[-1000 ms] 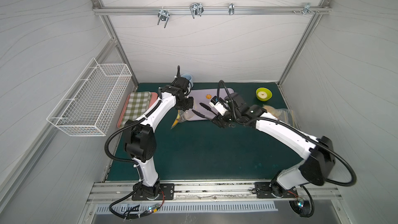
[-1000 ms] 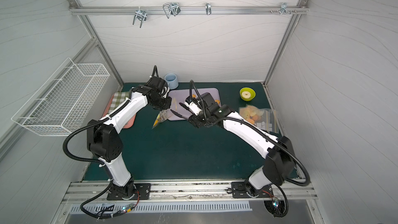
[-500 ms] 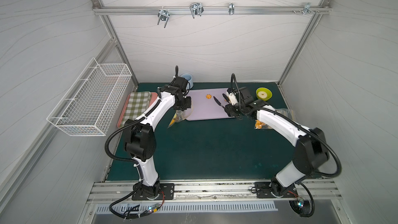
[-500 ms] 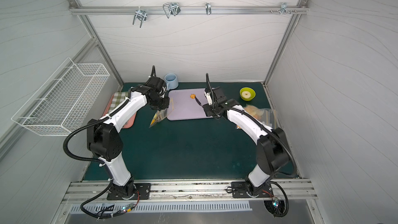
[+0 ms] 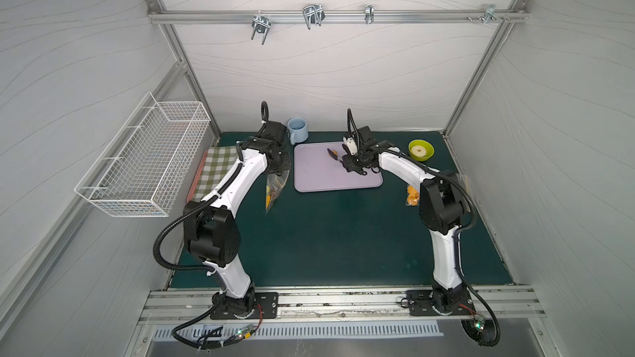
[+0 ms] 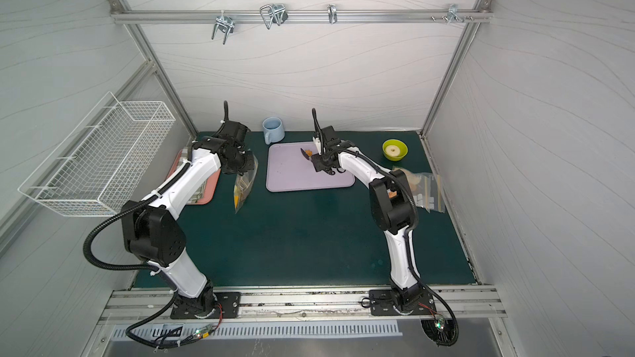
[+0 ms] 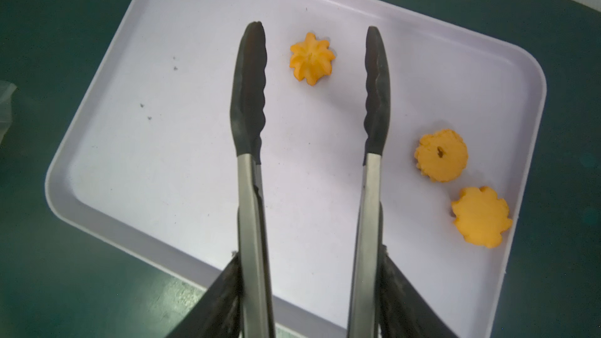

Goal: Put the cookies into a resealable bag to prevent moisture
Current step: Pick up the cookie from the tray.

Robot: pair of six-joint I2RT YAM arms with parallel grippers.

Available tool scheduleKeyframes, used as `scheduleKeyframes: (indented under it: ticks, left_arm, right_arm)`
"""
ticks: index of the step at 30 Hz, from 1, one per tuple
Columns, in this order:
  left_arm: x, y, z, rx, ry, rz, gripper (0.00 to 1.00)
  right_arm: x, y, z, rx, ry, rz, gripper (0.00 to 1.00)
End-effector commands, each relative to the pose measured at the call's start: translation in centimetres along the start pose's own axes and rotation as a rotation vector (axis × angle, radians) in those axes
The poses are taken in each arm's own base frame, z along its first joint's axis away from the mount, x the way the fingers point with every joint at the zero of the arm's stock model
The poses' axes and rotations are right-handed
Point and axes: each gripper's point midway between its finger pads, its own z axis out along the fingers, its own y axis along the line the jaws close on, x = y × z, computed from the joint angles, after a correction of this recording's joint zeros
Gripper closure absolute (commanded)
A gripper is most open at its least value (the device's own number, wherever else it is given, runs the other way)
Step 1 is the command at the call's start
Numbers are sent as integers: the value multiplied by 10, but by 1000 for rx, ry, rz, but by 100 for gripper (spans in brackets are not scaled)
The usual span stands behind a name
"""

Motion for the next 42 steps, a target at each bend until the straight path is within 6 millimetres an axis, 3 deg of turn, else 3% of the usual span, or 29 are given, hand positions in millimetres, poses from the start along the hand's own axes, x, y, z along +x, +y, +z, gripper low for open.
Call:
scheduleKeyframes:
  ticks: [1, 4, 11, 17, 28, 33, 38, 42]
  left_arm:
    - [-19, 31, -22, -135, -125, -63, 100]
    - [-23, 27, -25, -103, -159, -44, 100]
    - [-5, -13, 4, -15, -6, 78, 100]
    - [7, -40, 16, 72, 58, 125, 100]
    - [8, -48, 15, 119, 66, 112, 100]
    - [6, -56, 13, 171, 54, 89, 100]
    - [5, -70, 12, 263, 55, 61, 100]
    - [8, -77, 13, 301, 72, 56, 100]
  right_arm:
    - [-5, 3, 6, -7, 21, -34, 39]
    - [-4, 5, 13, -12, 35, -53, 39]
    - [5, 6, 30, -3, 96, -95, 39]
    - [9, 10, 38, -2, 117, -113, 41]
    - [11, 9, 41, 1, 120, -110, 54]
    - [7, 7, 31, 14, 93, -96, 55]
    - [6, 6, 1, 22, 46, -66, 55]
    - [15, 5, -22, 18, 20, -32, 56]
